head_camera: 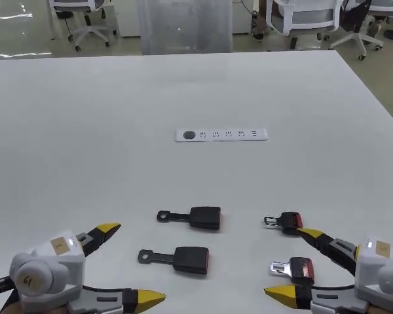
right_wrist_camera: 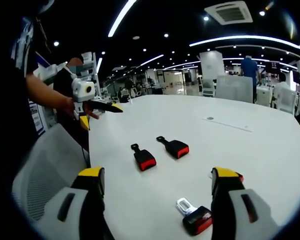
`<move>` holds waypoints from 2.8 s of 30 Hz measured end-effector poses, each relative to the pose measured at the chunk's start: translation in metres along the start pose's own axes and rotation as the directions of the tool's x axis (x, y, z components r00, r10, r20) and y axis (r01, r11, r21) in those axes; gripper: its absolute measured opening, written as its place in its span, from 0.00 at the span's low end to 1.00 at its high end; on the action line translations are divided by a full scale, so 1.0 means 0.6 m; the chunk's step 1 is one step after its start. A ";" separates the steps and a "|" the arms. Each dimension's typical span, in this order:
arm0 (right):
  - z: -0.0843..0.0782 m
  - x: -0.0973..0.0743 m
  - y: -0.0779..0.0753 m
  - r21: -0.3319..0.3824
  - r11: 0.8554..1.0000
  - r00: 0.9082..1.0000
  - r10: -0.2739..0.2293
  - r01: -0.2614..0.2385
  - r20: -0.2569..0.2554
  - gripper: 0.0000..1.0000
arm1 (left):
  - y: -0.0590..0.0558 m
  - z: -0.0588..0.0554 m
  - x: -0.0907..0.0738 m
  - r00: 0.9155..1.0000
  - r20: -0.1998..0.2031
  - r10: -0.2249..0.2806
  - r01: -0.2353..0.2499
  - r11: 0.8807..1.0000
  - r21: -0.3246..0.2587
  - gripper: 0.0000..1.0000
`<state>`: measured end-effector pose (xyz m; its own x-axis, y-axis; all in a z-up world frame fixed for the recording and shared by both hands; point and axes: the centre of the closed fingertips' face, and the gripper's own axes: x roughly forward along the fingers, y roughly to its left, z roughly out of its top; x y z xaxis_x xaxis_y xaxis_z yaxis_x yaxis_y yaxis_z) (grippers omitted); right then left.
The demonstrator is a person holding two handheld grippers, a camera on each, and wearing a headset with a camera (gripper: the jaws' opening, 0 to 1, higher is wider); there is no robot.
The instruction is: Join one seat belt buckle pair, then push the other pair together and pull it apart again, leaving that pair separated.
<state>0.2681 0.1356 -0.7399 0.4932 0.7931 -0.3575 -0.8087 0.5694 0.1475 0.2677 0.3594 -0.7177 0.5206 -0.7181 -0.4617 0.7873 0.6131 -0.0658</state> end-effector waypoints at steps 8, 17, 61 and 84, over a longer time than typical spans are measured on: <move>-0.004 -0.001 0.001 0.003 1.000 1.000 0.004 -0.004 -0.011 0.90 | -0.001 -0.001 0.001 1.000 -0.004 -0.003 0.003 1.000 0.000 1.00; -0.016 -0.001 -0.001 0.004 1.000 1.000 0.008 -0.008 -0.029 0.90 | 0.001 -0.006 0.005 1.000 -0.017 -0.007 0.007 1.000 0.003 1.00; -0.119 -0.034 -0.094 -0.062 0.997 0.958 0.019 -0.039 -0.286 0.78 | 0.011 -0.066 0.110 0.971 -0.193 -0.139 0.152 0.987 0.055 0.93; -0.160 -0.027 -0.106 -0.106 0.982 0.897 0.095 -0.155 -0.431 0.62 | 0.012 -0.103 0.193 0.905 -0.330 -0.269 0.332 0.931 0.151 0.78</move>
<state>0.2810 0.0657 -0.8321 0.2272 0.6724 -0.7045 -0.9049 0.4131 0.1024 0.3130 0.3011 -0.8262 0.1504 -0.7064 -0.6917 0.9557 0.2831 -0.0813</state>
